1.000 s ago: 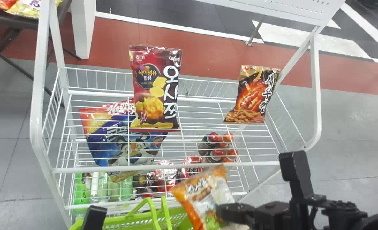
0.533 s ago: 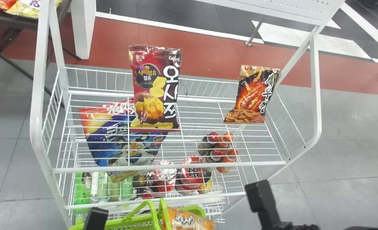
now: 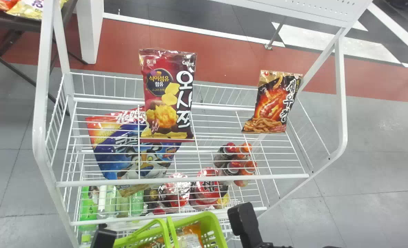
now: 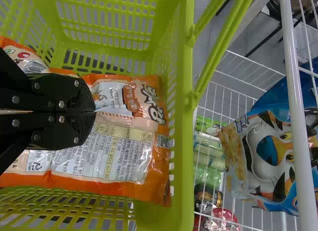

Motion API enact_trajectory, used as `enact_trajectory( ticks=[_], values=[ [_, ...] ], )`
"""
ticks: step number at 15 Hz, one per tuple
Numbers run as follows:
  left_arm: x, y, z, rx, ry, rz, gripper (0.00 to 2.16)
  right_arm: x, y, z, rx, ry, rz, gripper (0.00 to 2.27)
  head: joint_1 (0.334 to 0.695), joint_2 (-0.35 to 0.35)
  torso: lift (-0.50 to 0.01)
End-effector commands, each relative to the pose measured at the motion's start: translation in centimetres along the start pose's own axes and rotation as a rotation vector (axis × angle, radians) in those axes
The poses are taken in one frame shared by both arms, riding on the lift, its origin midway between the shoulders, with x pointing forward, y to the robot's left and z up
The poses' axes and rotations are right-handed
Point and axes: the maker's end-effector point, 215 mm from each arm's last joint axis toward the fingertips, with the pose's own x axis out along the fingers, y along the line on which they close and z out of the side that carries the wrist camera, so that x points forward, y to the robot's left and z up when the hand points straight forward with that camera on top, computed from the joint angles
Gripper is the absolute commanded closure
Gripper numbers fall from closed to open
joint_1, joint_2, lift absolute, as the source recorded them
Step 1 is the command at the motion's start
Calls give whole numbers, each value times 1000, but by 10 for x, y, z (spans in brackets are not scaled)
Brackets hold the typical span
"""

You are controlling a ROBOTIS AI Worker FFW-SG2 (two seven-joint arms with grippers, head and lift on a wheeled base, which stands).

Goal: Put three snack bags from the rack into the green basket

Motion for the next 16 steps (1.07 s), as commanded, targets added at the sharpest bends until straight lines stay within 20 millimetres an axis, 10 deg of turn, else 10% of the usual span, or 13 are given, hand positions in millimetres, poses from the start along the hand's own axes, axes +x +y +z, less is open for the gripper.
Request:
enact_trajectory(
  ticks=[1,2,3,10,16],
  values=[
    [1,-1,0,0,0,-3,1173,0,-9,11,-13,-38,-21,1477,695,-350,0],
    [0,-1,1,0,-1,-1,1173,-6,-14,14,-15,-43,-34,458,695,-350,0],
    [0,-1,1,0,-1,-1,1173,-14,-17,15,-14,-35,-41,-2,695,-350,0],
    [-1,1,2,0,-5,5,1173,-56,-21,56,42,-153,6,76,695,-350,0],
    [0,0,2,0,1,-4,1173,-150,-101,215,-80,-756,-162,144,695,-350,0]
  ],
)
